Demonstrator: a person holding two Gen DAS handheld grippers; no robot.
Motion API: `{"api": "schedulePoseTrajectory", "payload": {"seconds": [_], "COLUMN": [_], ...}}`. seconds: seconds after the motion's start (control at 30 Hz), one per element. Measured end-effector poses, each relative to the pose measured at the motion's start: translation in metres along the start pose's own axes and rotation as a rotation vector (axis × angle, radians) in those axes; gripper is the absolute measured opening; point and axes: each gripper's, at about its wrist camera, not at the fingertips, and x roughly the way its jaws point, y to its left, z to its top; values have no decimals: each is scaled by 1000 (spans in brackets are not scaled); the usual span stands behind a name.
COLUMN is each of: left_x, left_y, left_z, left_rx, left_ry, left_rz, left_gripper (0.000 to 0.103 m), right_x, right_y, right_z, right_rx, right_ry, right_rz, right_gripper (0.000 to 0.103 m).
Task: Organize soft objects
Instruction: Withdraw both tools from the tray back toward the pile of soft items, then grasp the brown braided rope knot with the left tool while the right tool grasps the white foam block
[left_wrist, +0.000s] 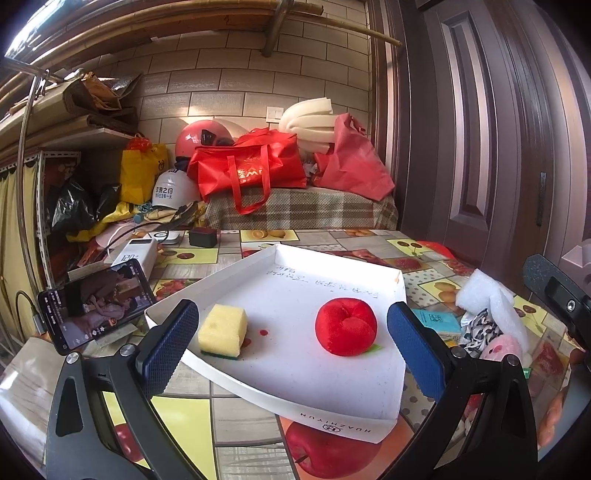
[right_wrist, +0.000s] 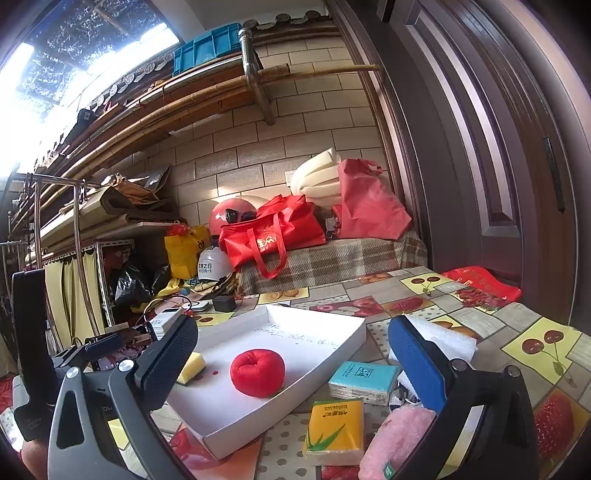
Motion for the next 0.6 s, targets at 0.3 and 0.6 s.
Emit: {"api": "schedulePoseTrajectory", "payload": {"seconds": [0.3, 0.6], "left_x": [-2, -15], "left_y": [-7, -59], "left_z": [-2, -10], "left_rx": [11, 150], "left_ry": [13, 113], "left_rz": [-80, -406], "left_gripper": [103, 103], "right_x": [-5, -21], "right_y": [-9, -76], "right_z": [2, 17], "right_rx": [40, -34], "right_ry": [-17, 0], "right_rz": [-26, -141], "right_gripper": [103, 103]}}
